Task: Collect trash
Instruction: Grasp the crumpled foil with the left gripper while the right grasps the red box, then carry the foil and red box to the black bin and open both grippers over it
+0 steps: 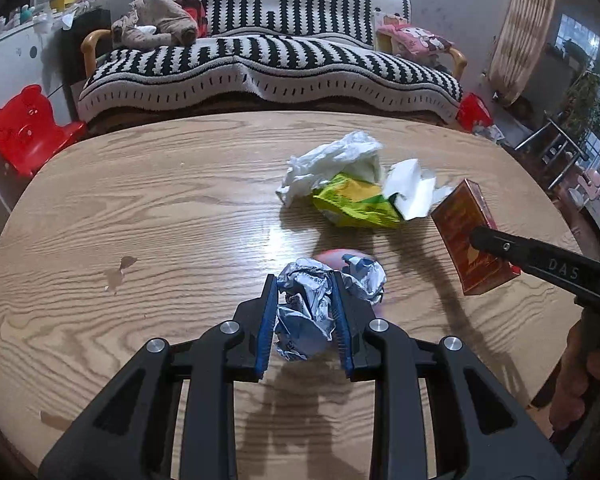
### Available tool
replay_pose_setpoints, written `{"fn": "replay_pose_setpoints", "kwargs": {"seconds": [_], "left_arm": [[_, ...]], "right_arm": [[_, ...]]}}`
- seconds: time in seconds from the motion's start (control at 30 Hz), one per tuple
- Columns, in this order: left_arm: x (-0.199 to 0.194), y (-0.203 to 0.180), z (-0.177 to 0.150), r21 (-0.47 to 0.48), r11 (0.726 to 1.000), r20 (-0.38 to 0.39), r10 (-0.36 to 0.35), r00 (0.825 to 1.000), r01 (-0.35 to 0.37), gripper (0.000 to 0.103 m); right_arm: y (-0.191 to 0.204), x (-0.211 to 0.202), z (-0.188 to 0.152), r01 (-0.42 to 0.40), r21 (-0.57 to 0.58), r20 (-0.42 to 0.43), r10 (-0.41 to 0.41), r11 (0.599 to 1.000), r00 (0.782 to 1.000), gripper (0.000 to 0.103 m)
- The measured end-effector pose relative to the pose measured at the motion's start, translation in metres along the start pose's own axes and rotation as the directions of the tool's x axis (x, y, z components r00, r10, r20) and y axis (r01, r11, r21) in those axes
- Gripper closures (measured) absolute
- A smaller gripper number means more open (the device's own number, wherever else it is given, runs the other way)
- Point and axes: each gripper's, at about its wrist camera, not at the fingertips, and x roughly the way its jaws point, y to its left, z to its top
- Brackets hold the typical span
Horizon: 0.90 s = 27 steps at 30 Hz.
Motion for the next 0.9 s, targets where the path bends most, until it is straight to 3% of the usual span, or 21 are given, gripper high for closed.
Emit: {"fn": "replay_pose_setpoints", "kwargs": {"seconds": [0.33, 0.6, 0.9], "left_arm": [[-0.007, -0.021, 0.002, 0.02, 1.0, 0.023, 0.001, 1.0, -0.002, 0.077], [-0.006, -0.053, 0.005, 0.044, 0.999, 0.028, -0.029, 0.999, 0.028, 0.077], [0.002, -0.145, 0.005, 0.149, 0.977, 0.014, -0.156, 0.988, 0.152, 0.077]], "right_arm": [[-0.016, -0.039, -0.008, -0.023, -0.025, 0.046, 0.025, 0.999, 0.999, 0.078], [-0.044, -0.057, -0.013, 0.001, -0.009, 0.063, 0.0, 1.0, 0.998, 0.078], [-0.113, -0.101, -0.028, 0.078, 0.059, 0.108, -0.085, 0.995, 0.991, 0.078]]}}
